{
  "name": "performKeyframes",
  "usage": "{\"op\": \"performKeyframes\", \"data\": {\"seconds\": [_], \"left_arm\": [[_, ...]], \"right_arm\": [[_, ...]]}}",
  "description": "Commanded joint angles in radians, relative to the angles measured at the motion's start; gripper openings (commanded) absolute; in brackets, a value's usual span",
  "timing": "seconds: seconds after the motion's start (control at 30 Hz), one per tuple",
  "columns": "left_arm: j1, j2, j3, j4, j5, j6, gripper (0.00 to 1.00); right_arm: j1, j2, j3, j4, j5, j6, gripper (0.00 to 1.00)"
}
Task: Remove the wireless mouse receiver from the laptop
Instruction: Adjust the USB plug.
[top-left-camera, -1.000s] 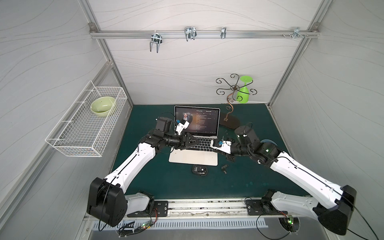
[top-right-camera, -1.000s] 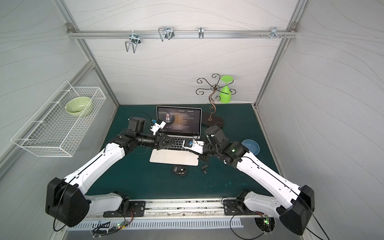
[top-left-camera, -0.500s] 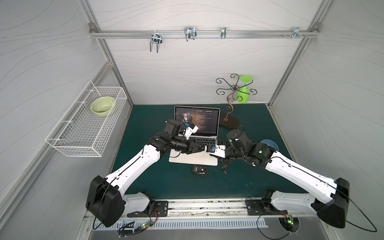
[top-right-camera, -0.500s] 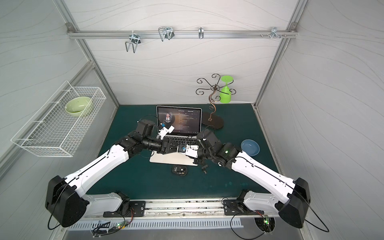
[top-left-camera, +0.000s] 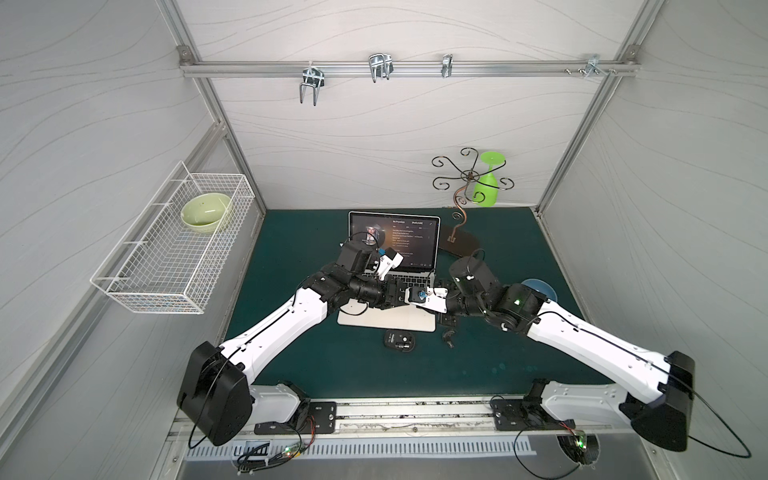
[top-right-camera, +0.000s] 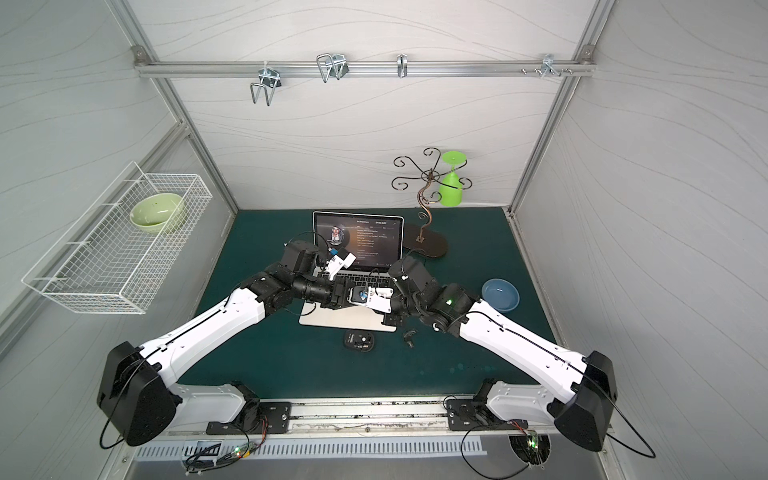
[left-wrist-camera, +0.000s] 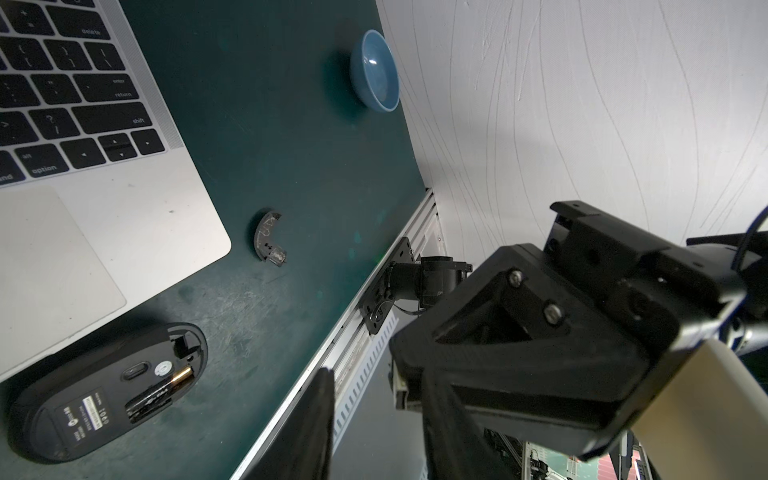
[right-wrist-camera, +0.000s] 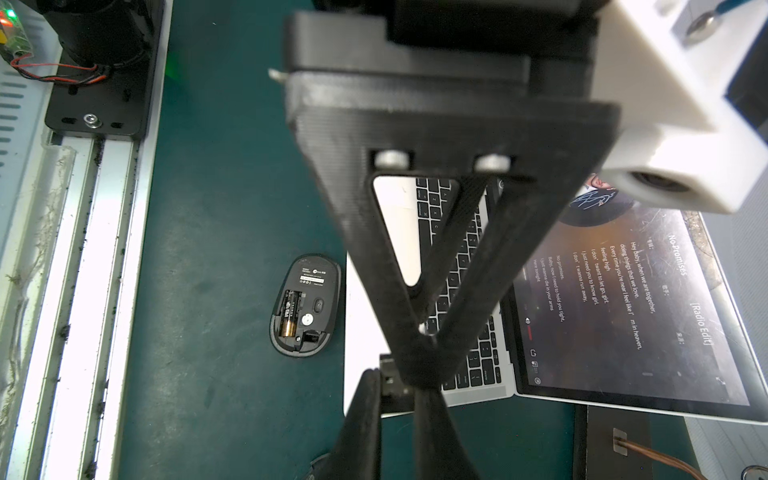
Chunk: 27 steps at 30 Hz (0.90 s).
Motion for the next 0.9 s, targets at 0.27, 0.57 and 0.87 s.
{"op": "performKeyframes", "data": {"seconds": [0.27, 0.57, 0.87], "left_arm": [[-0.018, 0.017, 0.026, 0.074, 0.000, -0.031, 0.28], [-0.018, 0.006, -0.007, 0.120, 0.017, -0.065, 0.29], [-0.020, 0.017, -0.024, 0.128, 0.013, -0.063, 0.21]], "right_arm": [[0.017, 0.016, 0.019, 0.043, 0.033, 0.027, 0.08], [0.018, 0.019, 0.016, 0.058, 0.088, 0.036, 0.08], [0.017, 0.005, 0.016, 0.081, 0.045, 0.049, 0.08]]}}
